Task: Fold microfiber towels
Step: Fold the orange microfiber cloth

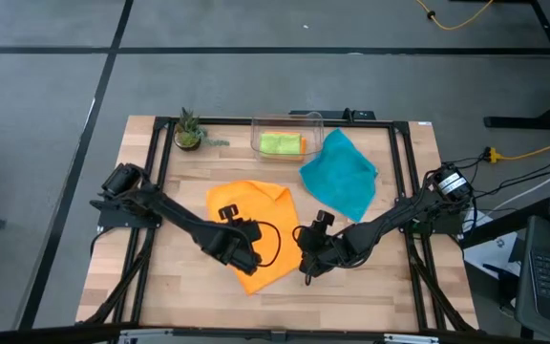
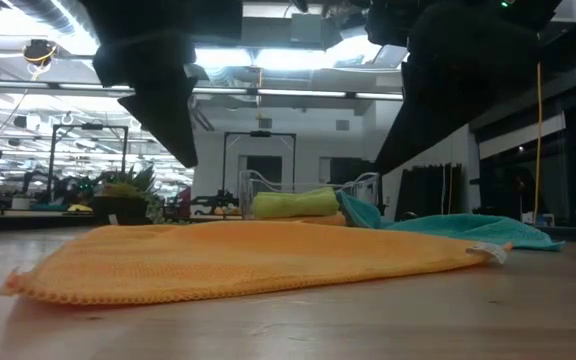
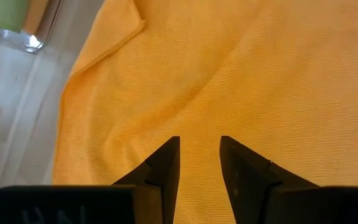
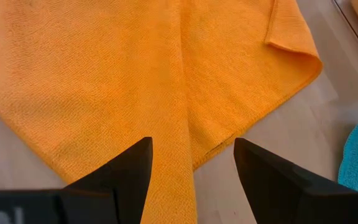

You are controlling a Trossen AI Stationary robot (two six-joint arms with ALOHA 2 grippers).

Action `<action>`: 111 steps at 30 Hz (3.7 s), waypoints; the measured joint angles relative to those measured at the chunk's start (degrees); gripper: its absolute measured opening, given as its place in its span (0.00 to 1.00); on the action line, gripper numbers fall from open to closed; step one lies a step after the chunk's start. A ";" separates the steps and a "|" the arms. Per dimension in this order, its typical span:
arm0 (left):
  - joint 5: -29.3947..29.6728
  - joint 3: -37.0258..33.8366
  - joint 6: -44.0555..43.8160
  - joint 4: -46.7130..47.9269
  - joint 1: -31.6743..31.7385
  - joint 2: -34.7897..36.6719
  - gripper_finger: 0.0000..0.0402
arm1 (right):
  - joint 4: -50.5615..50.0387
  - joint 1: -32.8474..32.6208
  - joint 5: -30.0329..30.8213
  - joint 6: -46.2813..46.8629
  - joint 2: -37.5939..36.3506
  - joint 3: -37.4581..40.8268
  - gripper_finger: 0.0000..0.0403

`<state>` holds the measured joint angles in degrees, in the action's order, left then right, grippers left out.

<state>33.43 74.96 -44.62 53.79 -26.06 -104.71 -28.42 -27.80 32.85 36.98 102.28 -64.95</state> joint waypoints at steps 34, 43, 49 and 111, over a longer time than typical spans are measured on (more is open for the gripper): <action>-2.23 0.02 -0.31 -6.71 -5.12 0.04 0.27 | 0.00 0.00 0.00 -0.01 0.00 0.00 0.57; -10.91 0.02 -0.28 -14.93 -8.22 0.04 0.27 | 1.63 0.43 0.26 -0.01 0.00 0.00 0.57; -11.04 0.04 2.96 -22.16 -10.42 -0.66 0.27 | 1.42 0.43 -5.96 -0.91 0.00 0.00 0.57; -16.50 -1.97 4.72 -26.14 -14.38 -12.66 0.36 | -9.07 0.23 -24.92 -15.97 6.43 1.62 0.37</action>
<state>16.93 72.99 -39.90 27.64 -40.45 -117.36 -37.50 -27.57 7.93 21.02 108.71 -63.33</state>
